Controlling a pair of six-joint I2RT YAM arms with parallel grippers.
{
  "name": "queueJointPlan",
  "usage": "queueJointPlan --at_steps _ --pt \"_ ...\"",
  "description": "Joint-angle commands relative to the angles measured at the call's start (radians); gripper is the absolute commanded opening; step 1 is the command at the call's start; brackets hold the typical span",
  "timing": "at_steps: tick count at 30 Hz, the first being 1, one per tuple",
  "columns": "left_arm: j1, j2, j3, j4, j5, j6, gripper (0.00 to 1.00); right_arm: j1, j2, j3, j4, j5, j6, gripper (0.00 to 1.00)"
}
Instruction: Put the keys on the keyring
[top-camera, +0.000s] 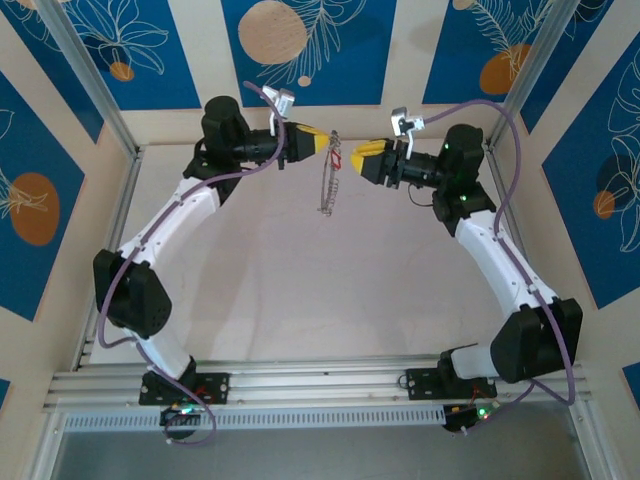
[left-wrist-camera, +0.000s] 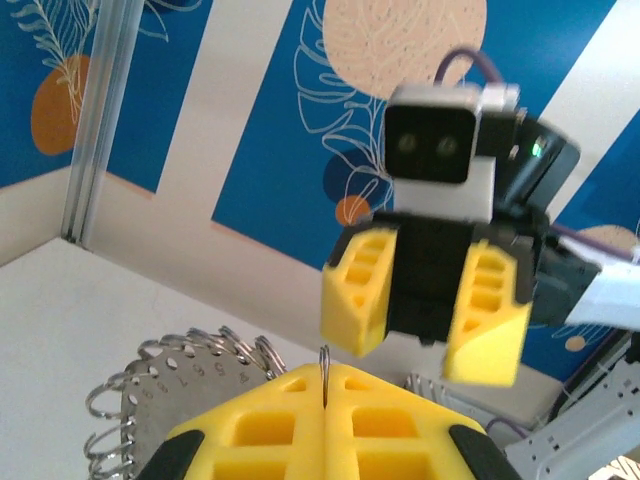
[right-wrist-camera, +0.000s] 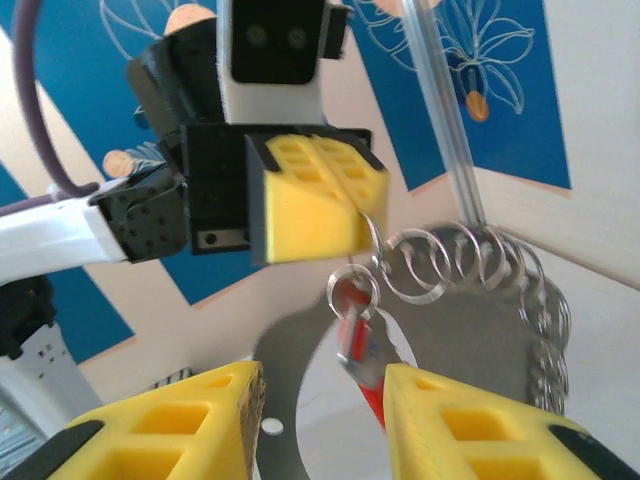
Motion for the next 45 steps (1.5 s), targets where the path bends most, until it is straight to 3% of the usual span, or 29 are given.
queueJointPlan --at_steps 1,15,33,37,45 --pt "-0.011 -0.061 -0.028 0.172 -0.031 -0.097 0.00 0.007 -0.017 -0.079 0.141 0.132 0.049 0.38" --pt "-0.035 -0.117 -0.097 0.230 -0.096 -0.157 0.00 0.134 -0.036 -0.112 0.191 0.220 -0.049 0.45" --pt "-0.059 -0.125 -0.093 0.214 -0.110 -0.152 0.00 0.180 0.018 -0.025 0.144 0.296 -0.120 0.42" --pt "-0.064 -0.128 -0.095 0.209 -0.121 -0.149 0.00 0.187 0.044 -0.001 0.142 0.285 -0.122 0.33" --pt "-0.077 -0.138 -0.131 0.274 -0.190 -0.195 0.00 0.200 0.067 0.004 0.126 0.240 -0.120 0.00"
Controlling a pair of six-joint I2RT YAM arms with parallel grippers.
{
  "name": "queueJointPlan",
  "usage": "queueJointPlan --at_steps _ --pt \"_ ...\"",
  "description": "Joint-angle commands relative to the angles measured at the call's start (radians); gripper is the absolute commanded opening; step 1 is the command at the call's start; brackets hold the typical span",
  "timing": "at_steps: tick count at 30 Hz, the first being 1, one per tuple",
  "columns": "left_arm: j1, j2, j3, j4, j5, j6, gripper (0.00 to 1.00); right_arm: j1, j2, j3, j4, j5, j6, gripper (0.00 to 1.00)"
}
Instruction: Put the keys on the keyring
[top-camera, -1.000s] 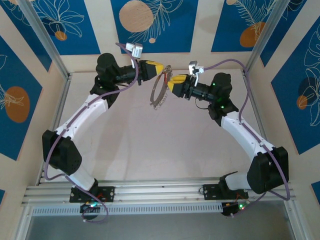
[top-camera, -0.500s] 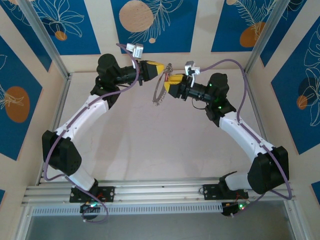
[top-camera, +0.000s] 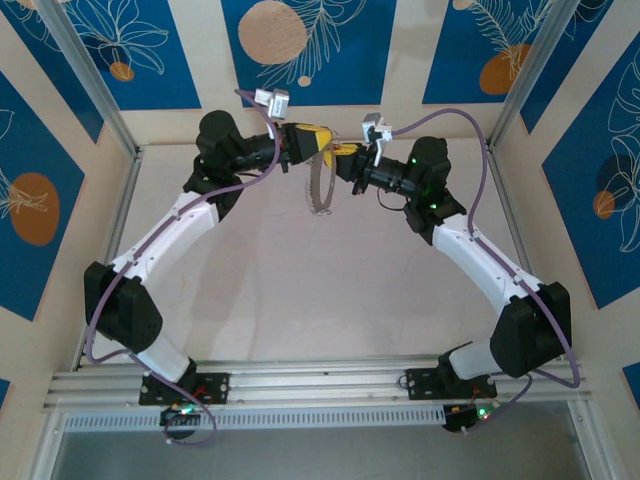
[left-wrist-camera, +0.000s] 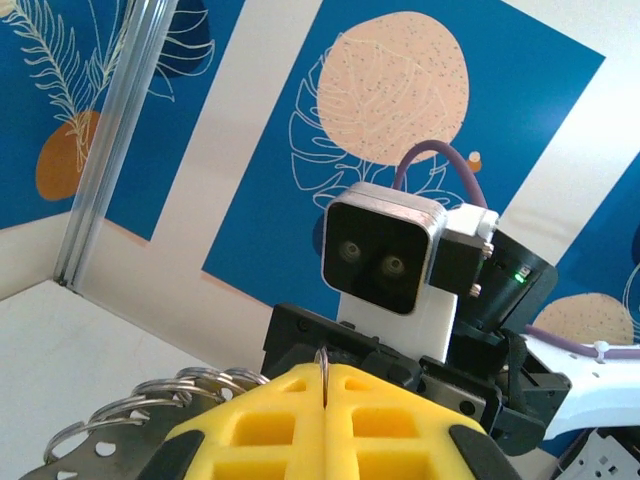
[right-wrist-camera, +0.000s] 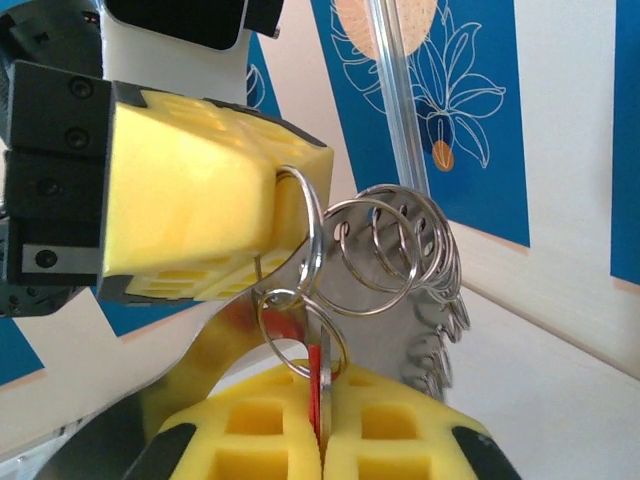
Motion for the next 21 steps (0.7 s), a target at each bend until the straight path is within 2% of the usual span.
queueJointPlan --at_steps 1,11,21 --pt "-0.020 -0.047 -0.014 0.104 -0.048 -0.038 0.00 0.014 0.012 0.024 -0.011 -0.026 -0.006 0.00" --pt "-0.027 -0.050 -0.037 0.139 -0.072 -0.055 0.00 0.034 0.026 0.048 -0.044 -0.056 -0.016 0.00" --pt "-0.028 -0.050 -0.044 0.153 -0.053 -0.055 0.00 -0.001 0.003 0.022 -0.045 -0.064 0.013 0.00"
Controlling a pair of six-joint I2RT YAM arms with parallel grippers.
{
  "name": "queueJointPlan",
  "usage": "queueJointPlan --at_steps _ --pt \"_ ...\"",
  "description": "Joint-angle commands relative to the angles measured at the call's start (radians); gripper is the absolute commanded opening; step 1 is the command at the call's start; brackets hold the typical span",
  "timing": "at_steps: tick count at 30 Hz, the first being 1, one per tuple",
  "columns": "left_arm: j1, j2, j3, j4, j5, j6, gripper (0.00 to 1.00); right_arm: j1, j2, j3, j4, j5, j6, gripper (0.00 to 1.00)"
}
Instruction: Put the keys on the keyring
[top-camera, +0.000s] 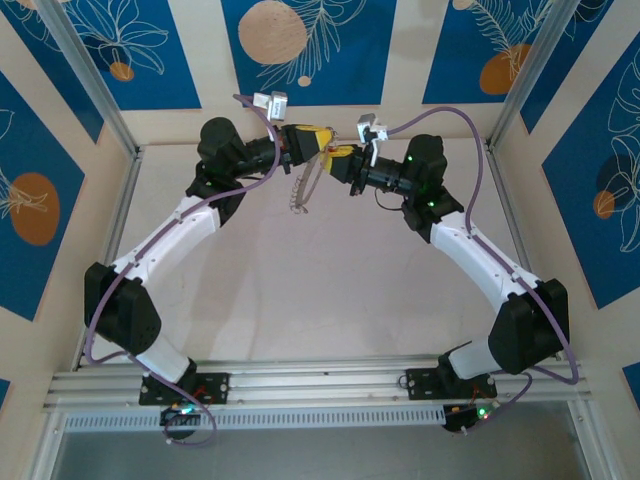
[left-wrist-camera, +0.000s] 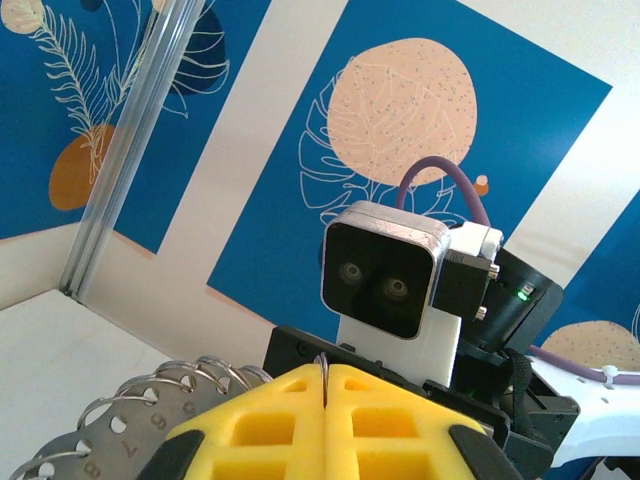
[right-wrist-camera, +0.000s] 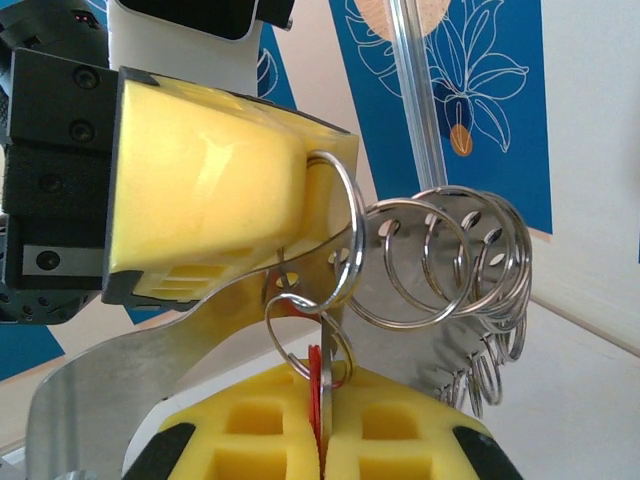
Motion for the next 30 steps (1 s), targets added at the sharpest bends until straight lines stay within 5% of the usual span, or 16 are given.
queueJointPlan --at_steps 1,30 --pt "-0.018 -0.037 0.003 0.076 0.009 -0.009 0.00 -0.009 -0.019 -0.005 -0.015 -0.030 0.014 0.00" --pt "-0.018 -0.072 0.048 -0.249 0.101 0.296 0.00 -0.107 -0.105 0.152 -0.517 -0.084 -0.196 0.00"
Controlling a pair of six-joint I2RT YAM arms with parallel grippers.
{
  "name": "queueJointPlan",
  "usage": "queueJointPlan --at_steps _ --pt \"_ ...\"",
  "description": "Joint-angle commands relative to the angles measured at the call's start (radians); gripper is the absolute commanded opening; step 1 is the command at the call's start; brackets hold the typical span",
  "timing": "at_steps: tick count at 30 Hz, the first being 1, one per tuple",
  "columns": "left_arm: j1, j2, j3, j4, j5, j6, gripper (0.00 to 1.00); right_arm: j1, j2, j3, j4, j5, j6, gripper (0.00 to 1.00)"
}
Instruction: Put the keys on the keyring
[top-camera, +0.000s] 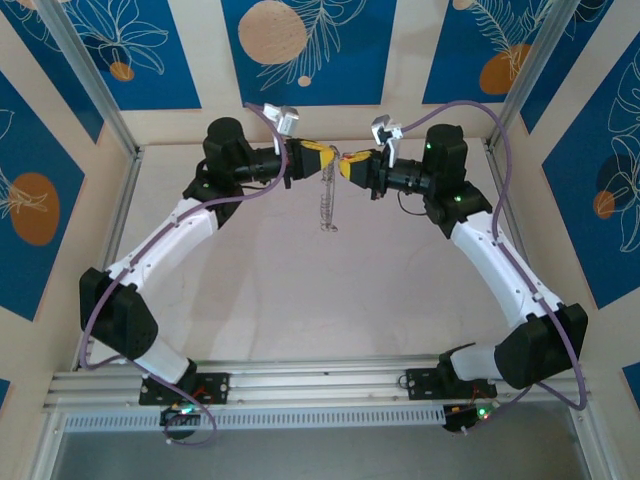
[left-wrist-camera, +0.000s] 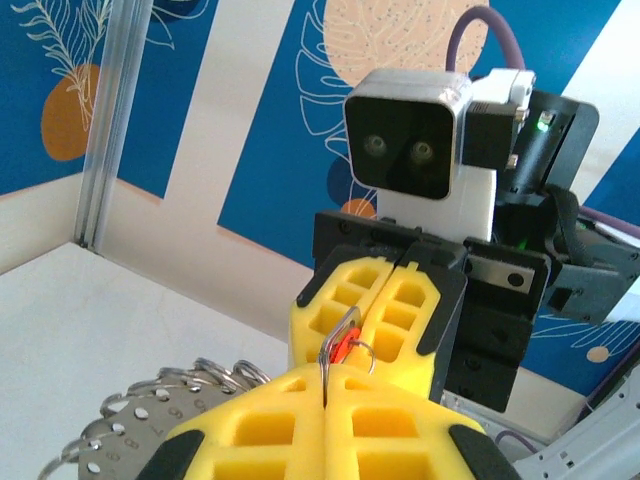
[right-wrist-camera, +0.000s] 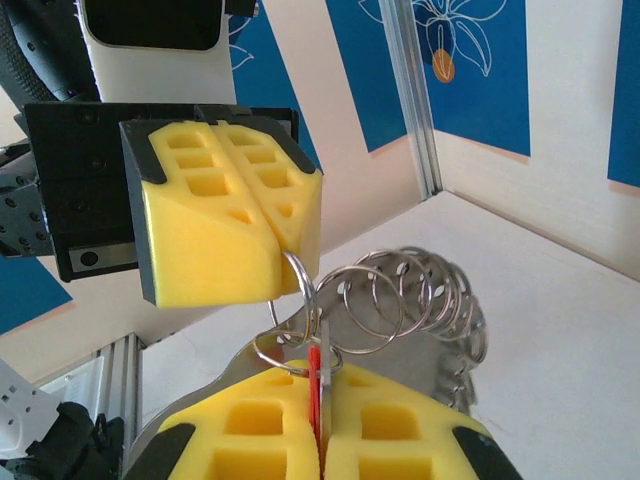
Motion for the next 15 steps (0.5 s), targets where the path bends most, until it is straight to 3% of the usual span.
queueJointPlan --at_steps 1,15 --pt "-0.007 -0.041 0.050 -0.007 0.035 0.040 0.00 -0.017 -0.013 0.056 -0.077 -0.013 -0.044 0.00" --pt "-0.017 -0.036 0.060 -0.003 0.037 0.031 0.00 0.020 0.067 0.168 -0.207 -0.089 -0.118 0.00"
